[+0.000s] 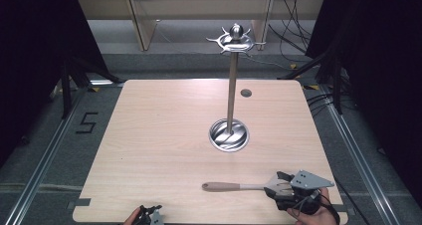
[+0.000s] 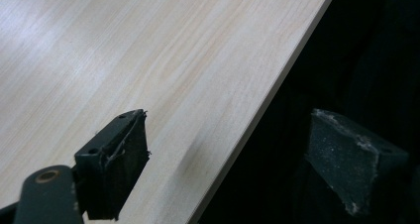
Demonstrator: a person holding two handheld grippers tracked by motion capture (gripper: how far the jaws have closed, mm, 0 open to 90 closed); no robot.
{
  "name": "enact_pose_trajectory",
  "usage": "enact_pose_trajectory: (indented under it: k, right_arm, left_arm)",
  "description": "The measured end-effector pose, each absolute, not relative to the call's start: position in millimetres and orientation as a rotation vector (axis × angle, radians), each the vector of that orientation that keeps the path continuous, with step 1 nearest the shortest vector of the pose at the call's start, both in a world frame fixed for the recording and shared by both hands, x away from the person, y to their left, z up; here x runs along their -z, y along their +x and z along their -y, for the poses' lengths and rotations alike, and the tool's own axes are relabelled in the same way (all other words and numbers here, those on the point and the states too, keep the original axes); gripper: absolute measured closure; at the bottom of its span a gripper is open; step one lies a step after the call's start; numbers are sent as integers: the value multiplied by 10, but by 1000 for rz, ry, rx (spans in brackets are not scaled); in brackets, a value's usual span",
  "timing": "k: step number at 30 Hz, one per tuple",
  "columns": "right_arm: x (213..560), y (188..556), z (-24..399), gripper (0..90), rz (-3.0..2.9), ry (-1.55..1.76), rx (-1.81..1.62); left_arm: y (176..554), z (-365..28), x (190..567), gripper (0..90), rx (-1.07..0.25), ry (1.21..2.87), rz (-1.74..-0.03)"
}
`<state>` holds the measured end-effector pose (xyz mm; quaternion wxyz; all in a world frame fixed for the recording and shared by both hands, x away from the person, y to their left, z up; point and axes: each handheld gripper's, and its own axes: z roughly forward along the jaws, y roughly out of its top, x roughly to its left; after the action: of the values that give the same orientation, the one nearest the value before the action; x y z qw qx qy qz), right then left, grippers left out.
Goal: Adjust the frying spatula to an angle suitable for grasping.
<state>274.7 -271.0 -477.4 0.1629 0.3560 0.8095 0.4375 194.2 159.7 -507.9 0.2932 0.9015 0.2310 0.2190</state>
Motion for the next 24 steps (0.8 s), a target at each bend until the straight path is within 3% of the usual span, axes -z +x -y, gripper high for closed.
enact_pose_trajectory:
  k: [15, 24]
  right_arm:
    - [4678, 2911, 2548, 356, -2435, 839, -1137]
    - [4626, 3075, 2349, 430, -2608, 742, -983]
  left_arm:
    - [1952, -1604, 5083, 155, -586, 2401, -628]
    - [1956, -1602, 5084, 155, -562, 2402, -615]
